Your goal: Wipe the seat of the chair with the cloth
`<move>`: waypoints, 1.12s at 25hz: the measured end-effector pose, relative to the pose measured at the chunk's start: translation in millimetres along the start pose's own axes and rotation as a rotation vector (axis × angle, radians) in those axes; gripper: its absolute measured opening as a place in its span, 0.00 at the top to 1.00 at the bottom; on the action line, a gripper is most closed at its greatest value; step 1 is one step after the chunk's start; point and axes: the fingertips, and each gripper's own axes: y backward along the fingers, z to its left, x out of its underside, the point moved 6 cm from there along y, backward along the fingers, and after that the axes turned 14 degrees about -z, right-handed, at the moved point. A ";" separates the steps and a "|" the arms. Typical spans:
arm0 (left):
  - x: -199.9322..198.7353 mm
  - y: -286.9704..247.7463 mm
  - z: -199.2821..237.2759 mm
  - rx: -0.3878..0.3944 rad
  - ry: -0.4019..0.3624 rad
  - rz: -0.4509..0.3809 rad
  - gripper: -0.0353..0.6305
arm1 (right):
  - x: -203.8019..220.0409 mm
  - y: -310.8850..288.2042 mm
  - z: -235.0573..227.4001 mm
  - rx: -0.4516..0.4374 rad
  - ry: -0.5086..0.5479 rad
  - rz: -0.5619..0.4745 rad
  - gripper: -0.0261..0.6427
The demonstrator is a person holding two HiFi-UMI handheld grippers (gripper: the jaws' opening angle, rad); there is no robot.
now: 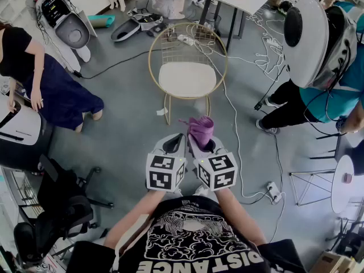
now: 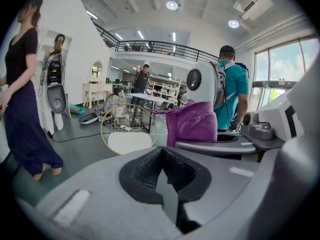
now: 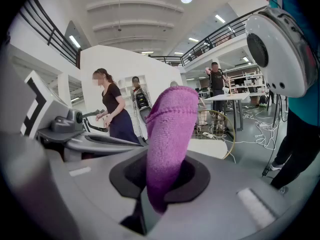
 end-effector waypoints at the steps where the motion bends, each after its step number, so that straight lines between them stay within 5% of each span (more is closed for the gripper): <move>1: -0.8 0.5 1.1 0.001 -0.001 0.001 0.96 | -0.4 -1.0 1.1 0.001 0.000 0.001 0.87; 28: -14.6 -10.4 77.0 0.037 0.014 -0.016 0.95 | -2.7 -66.3 21.1 0.036 0.006 0.019 0.87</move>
